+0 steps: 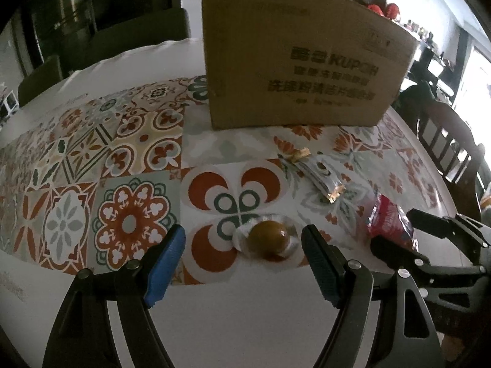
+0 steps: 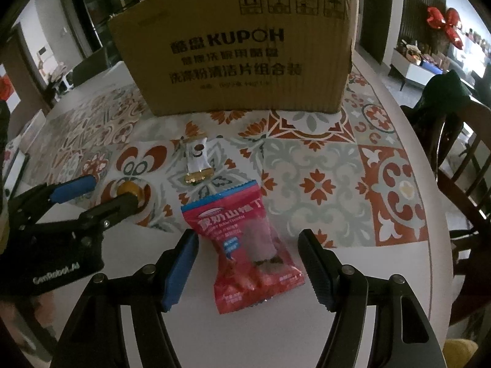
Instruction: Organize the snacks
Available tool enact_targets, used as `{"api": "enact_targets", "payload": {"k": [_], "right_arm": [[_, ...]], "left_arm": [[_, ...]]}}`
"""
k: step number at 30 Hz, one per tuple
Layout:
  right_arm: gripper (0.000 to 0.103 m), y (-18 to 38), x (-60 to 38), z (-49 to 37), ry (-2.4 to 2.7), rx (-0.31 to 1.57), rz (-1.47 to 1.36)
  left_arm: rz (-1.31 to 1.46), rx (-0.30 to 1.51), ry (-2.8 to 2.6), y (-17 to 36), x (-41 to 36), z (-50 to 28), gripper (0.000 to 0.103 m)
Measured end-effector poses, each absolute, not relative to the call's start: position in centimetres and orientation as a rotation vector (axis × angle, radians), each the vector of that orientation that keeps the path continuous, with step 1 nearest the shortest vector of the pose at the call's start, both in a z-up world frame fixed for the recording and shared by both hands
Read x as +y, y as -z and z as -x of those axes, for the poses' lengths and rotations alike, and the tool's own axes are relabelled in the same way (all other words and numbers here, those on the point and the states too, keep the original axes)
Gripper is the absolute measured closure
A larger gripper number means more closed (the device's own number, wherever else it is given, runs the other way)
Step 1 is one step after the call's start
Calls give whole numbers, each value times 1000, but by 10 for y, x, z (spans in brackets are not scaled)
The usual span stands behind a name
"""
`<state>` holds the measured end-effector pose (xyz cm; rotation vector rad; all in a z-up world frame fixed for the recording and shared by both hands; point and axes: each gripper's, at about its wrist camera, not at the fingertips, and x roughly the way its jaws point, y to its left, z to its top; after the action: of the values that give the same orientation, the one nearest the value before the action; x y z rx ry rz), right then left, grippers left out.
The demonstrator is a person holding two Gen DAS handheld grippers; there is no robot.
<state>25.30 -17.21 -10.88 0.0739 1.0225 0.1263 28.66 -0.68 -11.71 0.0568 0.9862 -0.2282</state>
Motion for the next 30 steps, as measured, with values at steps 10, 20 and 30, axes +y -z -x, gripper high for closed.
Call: {"api": "enact_targets", "payload": {"k": [10,20,30], "right_arm": [[47,110,-167,-254,-138,1000,-73],[62,106,-166,-250,-168,987,-98],[62,94,-169,-246,-180,962,-129]], "left_arm": [[-4,997,238,123,-4,-285,59],[7,994,278,119,-9,-276,69],[7,947,293,103,-7,-259,69]]}}
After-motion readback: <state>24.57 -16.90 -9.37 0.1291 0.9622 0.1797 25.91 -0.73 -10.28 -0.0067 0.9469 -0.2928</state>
